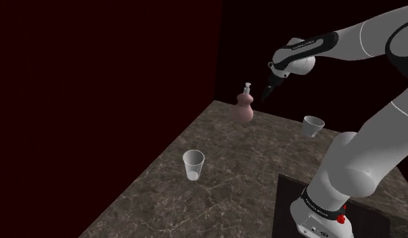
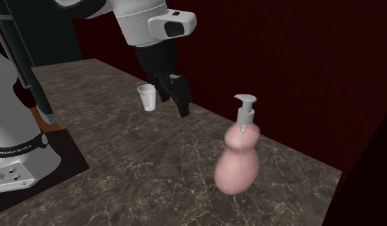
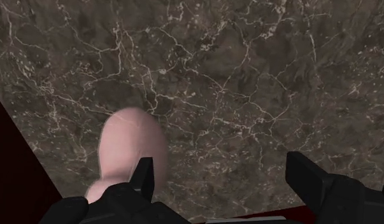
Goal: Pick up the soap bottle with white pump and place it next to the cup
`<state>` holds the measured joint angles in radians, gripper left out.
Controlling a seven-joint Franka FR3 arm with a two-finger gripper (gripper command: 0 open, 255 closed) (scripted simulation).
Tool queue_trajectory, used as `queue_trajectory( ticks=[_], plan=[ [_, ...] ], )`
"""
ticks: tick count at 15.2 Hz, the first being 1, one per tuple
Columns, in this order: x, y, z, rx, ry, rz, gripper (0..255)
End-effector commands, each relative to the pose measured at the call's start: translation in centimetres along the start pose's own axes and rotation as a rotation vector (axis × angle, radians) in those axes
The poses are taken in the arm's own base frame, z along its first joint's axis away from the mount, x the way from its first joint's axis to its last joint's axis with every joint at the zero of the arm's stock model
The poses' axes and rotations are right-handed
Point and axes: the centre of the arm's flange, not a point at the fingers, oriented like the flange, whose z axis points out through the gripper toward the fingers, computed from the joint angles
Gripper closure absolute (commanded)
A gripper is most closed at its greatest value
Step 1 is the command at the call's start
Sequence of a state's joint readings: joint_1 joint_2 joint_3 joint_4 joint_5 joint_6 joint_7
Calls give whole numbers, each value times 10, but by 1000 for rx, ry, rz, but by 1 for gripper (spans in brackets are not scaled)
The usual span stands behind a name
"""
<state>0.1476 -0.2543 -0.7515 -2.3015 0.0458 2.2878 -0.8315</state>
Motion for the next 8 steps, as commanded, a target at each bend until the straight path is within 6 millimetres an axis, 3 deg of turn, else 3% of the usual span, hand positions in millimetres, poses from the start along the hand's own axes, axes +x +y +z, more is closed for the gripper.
queue_trajectory(
  ticks=[1,8],
  plan=[
    [1,24,13,7,29,-17,0],
    [24,99,63,43,119,-66,0]
  ],
)
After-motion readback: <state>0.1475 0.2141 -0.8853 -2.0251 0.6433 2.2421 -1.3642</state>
